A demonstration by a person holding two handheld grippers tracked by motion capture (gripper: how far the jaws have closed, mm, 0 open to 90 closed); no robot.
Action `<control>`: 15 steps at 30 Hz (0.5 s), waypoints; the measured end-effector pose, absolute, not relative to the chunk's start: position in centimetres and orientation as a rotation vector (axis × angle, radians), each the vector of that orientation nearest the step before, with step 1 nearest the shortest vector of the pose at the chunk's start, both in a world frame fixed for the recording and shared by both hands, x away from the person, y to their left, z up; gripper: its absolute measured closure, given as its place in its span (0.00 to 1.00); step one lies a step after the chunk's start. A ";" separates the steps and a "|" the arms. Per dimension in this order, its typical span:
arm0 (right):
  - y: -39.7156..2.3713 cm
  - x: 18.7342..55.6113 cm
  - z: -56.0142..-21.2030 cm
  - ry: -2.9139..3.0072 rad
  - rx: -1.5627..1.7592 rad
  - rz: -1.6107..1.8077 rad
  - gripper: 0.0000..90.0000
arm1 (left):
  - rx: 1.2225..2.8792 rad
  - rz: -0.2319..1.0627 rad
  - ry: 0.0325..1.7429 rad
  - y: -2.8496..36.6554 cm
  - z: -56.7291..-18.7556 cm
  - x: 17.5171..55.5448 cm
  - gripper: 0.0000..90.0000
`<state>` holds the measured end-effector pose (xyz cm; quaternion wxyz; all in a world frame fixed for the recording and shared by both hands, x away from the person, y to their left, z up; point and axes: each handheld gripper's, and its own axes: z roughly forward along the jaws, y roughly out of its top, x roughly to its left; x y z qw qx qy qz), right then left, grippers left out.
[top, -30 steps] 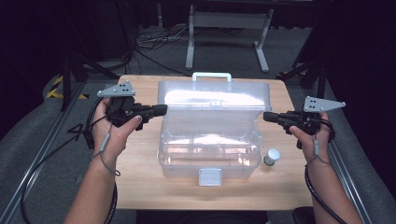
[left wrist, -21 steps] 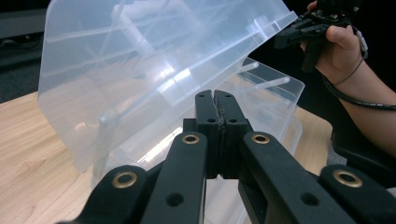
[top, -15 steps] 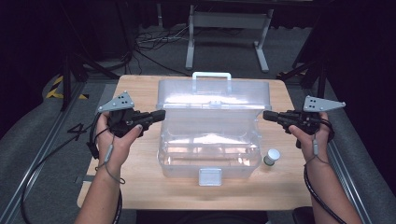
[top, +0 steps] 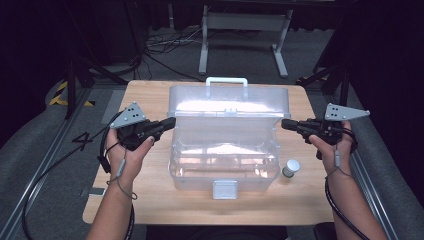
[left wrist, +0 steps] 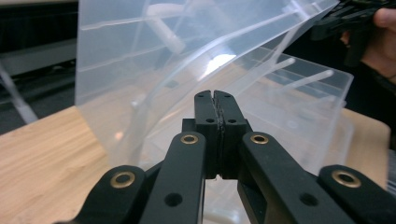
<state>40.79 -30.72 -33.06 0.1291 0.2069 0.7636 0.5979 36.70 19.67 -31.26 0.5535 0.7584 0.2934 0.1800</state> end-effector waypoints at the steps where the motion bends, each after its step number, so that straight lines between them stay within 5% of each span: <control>1: -30.7 40.8 -33.1 2.223 0.601 1.737 1.00 | 1.792 0.439 0.693 19.7 -31.4 36.8 1.00; 15: -30.7 40.6 -33.4 2.230 0.612 1.719 1.00 | 1.785 0.479 0.677 19.7 -32.2 37.4 1.00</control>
